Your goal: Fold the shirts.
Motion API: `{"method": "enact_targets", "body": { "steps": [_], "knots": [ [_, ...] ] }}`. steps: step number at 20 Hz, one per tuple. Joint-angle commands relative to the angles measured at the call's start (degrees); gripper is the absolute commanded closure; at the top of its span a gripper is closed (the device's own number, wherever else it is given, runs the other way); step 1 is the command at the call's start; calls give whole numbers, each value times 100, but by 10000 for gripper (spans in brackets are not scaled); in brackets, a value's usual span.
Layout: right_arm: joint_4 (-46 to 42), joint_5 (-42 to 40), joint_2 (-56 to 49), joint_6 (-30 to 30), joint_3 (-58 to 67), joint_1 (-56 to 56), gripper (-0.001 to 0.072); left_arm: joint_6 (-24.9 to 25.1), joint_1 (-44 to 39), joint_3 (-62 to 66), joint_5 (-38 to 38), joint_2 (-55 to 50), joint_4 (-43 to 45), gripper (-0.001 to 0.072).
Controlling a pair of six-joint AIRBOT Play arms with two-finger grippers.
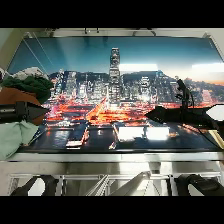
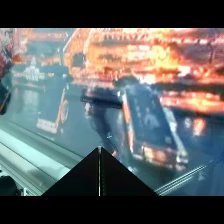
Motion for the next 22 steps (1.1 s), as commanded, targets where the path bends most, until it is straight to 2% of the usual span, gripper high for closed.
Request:
{"method": "enact_targets", "body": {
  "steps": [1, 7, 9, 10, 11, 12, 13, 16, 22],
  "knots": [
    [0, 2, -4, 2, -4, 4, 694, 7, 7, 4, 9, 7, 4, 686],
    [0, 2, -4, 2, -4, 4, 695, 52, 7, 7, 157, 7, 7, 685],
    [0, 0, -4, 2, -4, 4, 695, 466, 7, 72, 310, 4, 63, 682],
    [0, 0, -4, 2, -4, 4, 695, 479, 7, 214, 485, 4, 162, 451],
    [0, 0, -4, 2, -4, 4, 694, 479, 7, 372, 723, 4, 267, 272],
    [0, 0, -4, 2, -4, 4, 695, 411, 7, 544, 1058, 4, 426, 15],
    [0, 0, -4, 2, -4, 4, 695, 149, 7, 763, 1515, -28, 667, -10],
    [7, 0, -4, 2, -4, 4, 695, 70, 4, 1609, 2334, -616, 1263, -10],
    [20, -238, -68, 2, -4, 4, 695, -122, 4, 3987, 3425, -3126, 2011, -9]
  ]
}}
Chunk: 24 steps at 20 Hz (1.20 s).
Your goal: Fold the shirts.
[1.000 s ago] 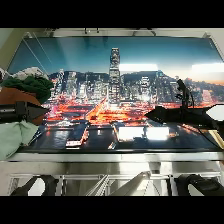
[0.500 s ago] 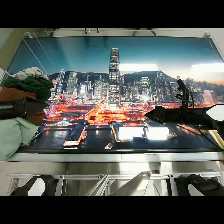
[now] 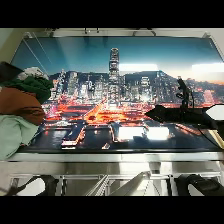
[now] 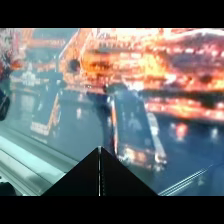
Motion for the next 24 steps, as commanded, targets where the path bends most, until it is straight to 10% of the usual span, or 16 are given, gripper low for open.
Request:
{"method": "enact_targets", "body": {
  "steps": [1, 13, 15, 17, 18, 24],
  "knots": [
    [2, -85, -39, 2, -4, 4, 695, -243, 4, 1491, 765, -1558, 514, -9],
    [0, -175, -46, 0, -4, 4, 694, -1060, 4, 3893, 610, -4898, 1779, -6],
    [0, -170, -46, 2, -4, 4, 695, -1058, -66, 3893, 428, -5021, 1775, 123],
    [0, -170, -46, 2, -4, 4, 694, -1056, -177, 3897, 313, -5036, 1755, 592],
    [2, -166, -46, 2, -4, 4, 694, -1056, -245, 3895, 321, -4957, 1690, 683],
    [0, -170, -46, 0, -4, 4, 694, -302, -881, 3895, 981, -3628, -98, 682]
  ]
}}
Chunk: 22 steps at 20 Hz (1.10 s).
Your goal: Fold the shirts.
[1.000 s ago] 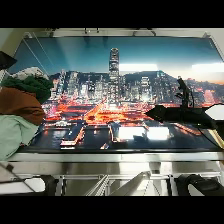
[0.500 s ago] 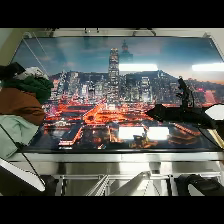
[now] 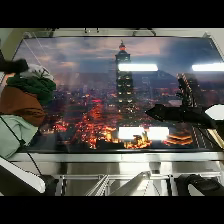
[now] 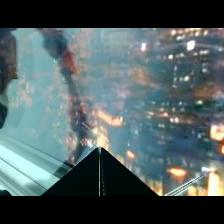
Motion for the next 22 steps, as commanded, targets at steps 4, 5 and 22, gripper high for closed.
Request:
{"method": "enact_targets", "body": {
  "steps": [4, 5, 22],
  "knots": [
    [-7, 289, -4, -2, -4, 4, 695, 597, -1060, 7, -332, 1578, -2162, 682],
    [-7, 409, -4, 0, -2, 2, 694, 575, -1283, 4, -680, 1773, -2299, 682],
    [-20, 1926, 92, -1060, 0, -2575, 125, -894, -3036, -2096, -3810, 1690, -2024, -9]
  ]
}}
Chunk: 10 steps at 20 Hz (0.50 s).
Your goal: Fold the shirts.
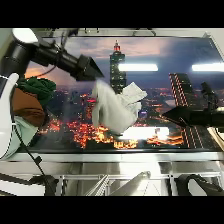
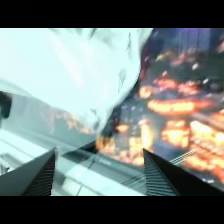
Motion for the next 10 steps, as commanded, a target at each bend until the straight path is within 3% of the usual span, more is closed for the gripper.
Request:
{"method": "enact_targets", "body": {
  "steps": [1, 6, 10],
  "knots": [
    [35, -396, -192, -297, 0, -205, 128, -286, 284, -483, -448, -144, 317, -9],
    [640, -730, -1366, -1307, 11, -101, 144, -483, 745, -1615, -730, -136, 938, -8],
    [820, -1189, -2634, -1491, 293, 846, 144, -13, 678, -2824, 321, -140, 911, -7]
  ]
}}
